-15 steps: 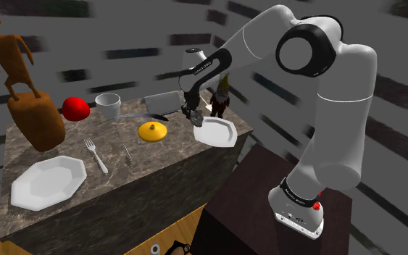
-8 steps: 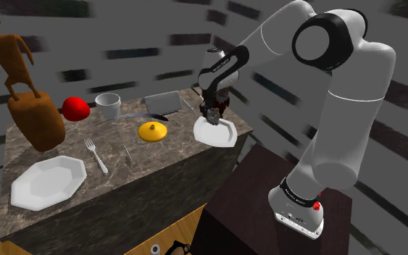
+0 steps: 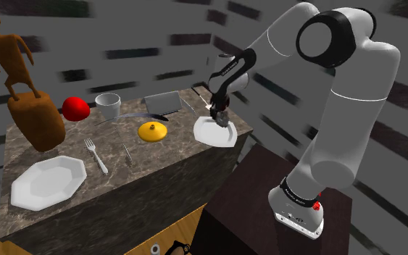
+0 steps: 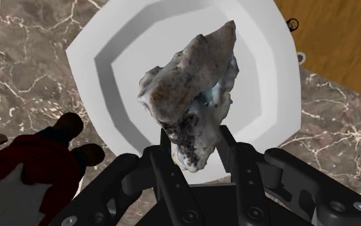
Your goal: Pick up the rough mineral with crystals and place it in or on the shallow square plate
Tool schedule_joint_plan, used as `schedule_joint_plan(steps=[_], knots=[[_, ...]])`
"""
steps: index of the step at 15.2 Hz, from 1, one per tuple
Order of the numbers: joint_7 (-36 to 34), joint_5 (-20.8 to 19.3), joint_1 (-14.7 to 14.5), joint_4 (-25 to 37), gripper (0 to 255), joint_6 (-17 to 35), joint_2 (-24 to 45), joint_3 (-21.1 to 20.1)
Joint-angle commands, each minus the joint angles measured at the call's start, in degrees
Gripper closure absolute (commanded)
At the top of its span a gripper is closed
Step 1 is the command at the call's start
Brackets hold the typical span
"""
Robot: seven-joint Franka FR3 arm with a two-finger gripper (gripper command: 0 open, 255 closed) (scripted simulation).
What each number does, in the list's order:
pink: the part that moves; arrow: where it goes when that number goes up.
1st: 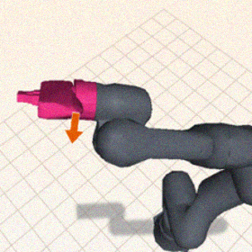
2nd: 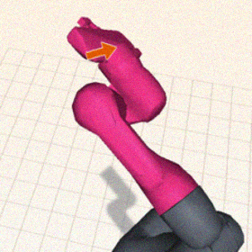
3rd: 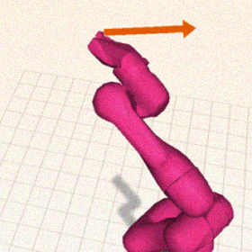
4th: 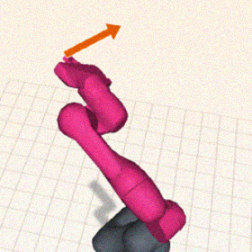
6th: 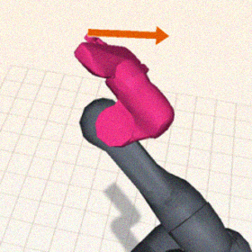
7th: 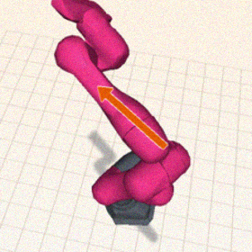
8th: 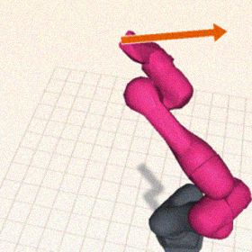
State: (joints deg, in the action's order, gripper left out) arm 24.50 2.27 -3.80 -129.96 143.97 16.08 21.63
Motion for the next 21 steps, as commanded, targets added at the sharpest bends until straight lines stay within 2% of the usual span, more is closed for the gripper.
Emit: schedule_joint_plan(steps=[1, 10, 18, 19, 21], knots=[[0.5, 0.7, 0.3, -0.1, 255, 1.3, 1.3, -0.3], [2.5, 4.2, 2.1, 0.3, 255, 7.3, 7.9, -2.6], [2.5, 4.1, 2.1, 0.3, 255, 7.3, 7.9, -2.7], [2.5, 4.1, 2.1, 0.3, 0, 7.2, 7.9, -2.7], [2.5, 4.1, 2.1, 0.3, 0, 7.2, 7.9, -2.7]])
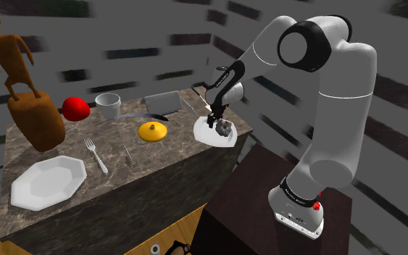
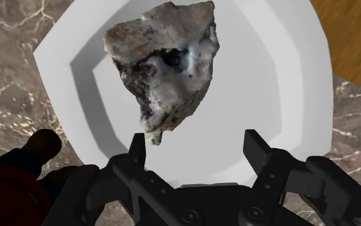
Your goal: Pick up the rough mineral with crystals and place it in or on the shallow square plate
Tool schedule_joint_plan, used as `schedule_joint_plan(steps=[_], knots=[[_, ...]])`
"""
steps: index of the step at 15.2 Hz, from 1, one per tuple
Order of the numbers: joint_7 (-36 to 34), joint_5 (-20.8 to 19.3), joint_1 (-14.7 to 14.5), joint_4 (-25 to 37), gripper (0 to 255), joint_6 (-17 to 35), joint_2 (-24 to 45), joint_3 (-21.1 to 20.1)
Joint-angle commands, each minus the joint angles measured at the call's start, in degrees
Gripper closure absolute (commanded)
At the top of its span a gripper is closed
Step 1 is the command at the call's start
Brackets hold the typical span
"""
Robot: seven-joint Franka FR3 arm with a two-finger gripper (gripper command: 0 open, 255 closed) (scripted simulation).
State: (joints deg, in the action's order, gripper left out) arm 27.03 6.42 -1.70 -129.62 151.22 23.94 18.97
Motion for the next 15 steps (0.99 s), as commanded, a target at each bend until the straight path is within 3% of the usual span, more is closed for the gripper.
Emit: schedule_joint_plan(steps=[1, 3, 7, 15], knots=[[0.0, 0.0, 0.0, 0.0, 0, 0.0, 0.0, 0.0], [0.0, 0.0, 0.0, 0.0, 0, 0.0, 0.0, 0.0], [-2.4, -3.4, -2.2, -0.3, 0, -6.1, -6.6, 2.4], [-2.4, -3.5, -2.2, -0.3, 0, -6.1, -6.6, 2.3]])
